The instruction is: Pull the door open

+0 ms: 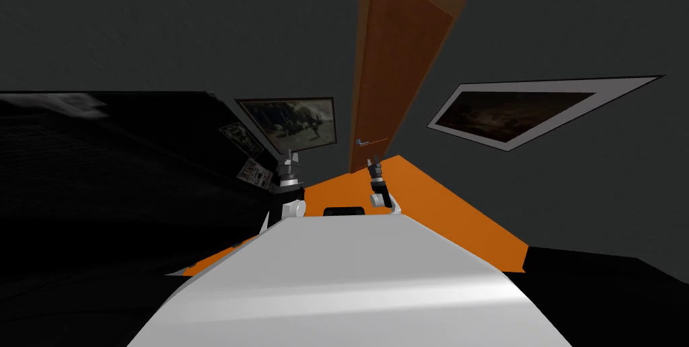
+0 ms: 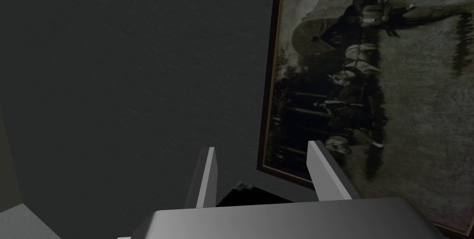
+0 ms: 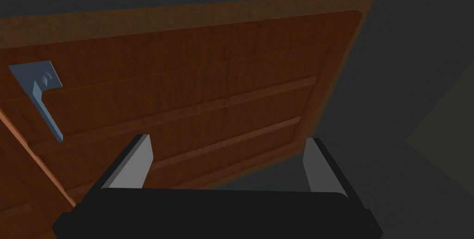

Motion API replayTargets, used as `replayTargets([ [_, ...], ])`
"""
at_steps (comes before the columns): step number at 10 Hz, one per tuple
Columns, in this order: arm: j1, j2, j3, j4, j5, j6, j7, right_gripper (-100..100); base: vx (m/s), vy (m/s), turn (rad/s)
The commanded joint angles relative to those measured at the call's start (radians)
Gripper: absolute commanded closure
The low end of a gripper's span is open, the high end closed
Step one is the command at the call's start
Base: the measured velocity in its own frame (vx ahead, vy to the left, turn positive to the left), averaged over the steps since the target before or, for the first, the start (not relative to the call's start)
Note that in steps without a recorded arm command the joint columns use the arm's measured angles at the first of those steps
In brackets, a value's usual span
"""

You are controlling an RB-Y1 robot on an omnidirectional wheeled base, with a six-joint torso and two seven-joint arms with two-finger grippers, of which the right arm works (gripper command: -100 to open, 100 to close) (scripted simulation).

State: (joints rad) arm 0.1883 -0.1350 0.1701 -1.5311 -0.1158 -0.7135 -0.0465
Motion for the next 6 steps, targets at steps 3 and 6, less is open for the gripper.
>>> replayTargets([
  [3, -0.037, -0.010, 0.016, 0.107, -0.003, -0.020, -0.014, -100, 0.093, -0.062, 0.042],
  [6, -0.069, -0.018, 0.029, 0.190, -0.005, -0.031, -0.024, -100, 0.084, -0.056, 0.046],
])
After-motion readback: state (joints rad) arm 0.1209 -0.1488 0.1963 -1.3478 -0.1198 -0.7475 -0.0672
